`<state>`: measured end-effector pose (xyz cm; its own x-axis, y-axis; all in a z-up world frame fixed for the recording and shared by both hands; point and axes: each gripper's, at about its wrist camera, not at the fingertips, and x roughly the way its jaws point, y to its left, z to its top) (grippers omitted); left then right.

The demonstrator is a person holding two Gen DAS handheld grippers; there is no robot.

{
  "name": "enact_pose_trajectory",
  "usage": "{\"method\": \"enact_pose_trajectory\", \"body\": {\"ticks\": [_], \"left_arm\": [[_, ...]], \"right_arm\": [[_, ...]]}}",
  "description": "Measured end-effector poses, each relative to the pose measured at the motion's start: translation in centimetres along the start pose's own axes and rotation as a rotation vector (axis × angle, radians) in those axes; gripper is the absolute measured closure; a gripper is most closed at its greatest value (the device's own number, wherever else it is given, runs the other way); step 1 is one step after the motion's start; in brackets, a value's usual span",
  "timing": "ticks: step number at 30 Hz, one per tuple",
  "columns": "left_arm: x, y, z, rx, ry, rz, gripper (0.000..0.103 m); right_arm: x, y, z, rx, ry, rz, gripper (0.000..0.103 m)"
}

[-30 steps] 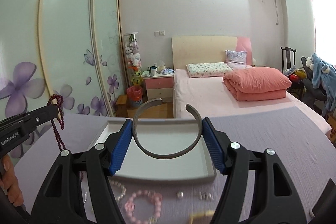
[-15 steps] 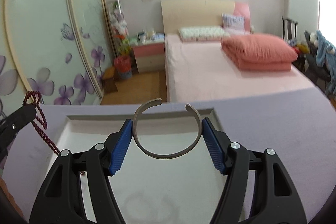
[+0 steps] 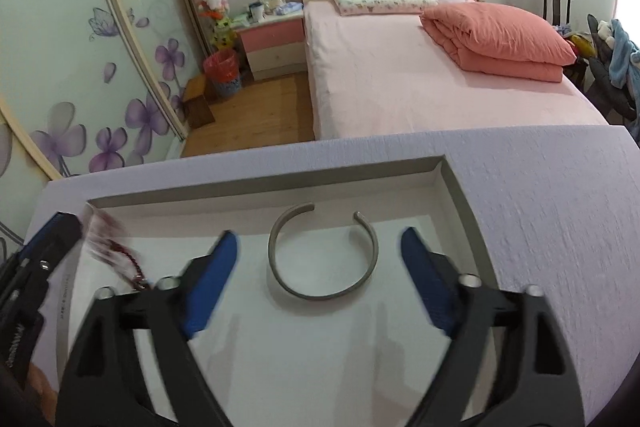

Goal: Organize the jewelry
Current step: 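Lift and carry the cuff and red beads over the grey tray with both tools, then open both tools to drop the cuff and red beads into the tray, then withdraw left tool from the tray while right tool grasps the yellow watch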

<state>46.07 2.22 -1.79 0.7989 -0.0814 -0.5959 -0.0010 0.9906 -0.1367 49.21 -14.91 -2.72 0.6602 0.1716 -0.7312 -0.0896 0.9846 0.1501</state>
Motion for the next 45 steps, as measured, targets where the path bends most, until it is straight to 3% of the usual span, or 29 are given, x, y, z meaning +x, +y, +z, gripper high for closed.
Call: {"method": "enact_pose_trajectory", "body": {"ticks": [7, 13, 18, 24, 36, 45], "left_arm": [[-3.1, 2.1, -0.5, -0.027, -0.025, 0.025, 0.064], [-8.0, 3.3, -2.1, -0.038, -0.077, 0.06, 0.048], [-12.4, 4.5, -4.3, -0.073, -0.122, 0.105, 0.03], [-17.0, 5.8, -7.6, -0.103, -0.151, 0.126, 0.022], [-21.8, 4.0, -13.7, -0.018, -0.155, 0.124, 0.016], [-21.8, 3.0, -15.7, -0.011, -0.113, 0.101, 0.016]], "right_arm": [[-3.0, -0.5, -0.1, -0.007, -0.065, 0.019, 0.018], [-7.6, -1.0, -1.9, -0.032, -0.147, 0.03, 0.018], [-11.5, -2.3, -4.4, -0.042, -0.218, 0.024, 0.018], [-14.6, -4.4, -8.4, -0.042, -0.269, 0.006, 0.018], [-16.5, -5.9, -15.5, -0.079, -0.252, 0.0, 0.014], [-15.6, -7.0, -17.8, -0.061, -0.182, -0.015, 0.014]]}}
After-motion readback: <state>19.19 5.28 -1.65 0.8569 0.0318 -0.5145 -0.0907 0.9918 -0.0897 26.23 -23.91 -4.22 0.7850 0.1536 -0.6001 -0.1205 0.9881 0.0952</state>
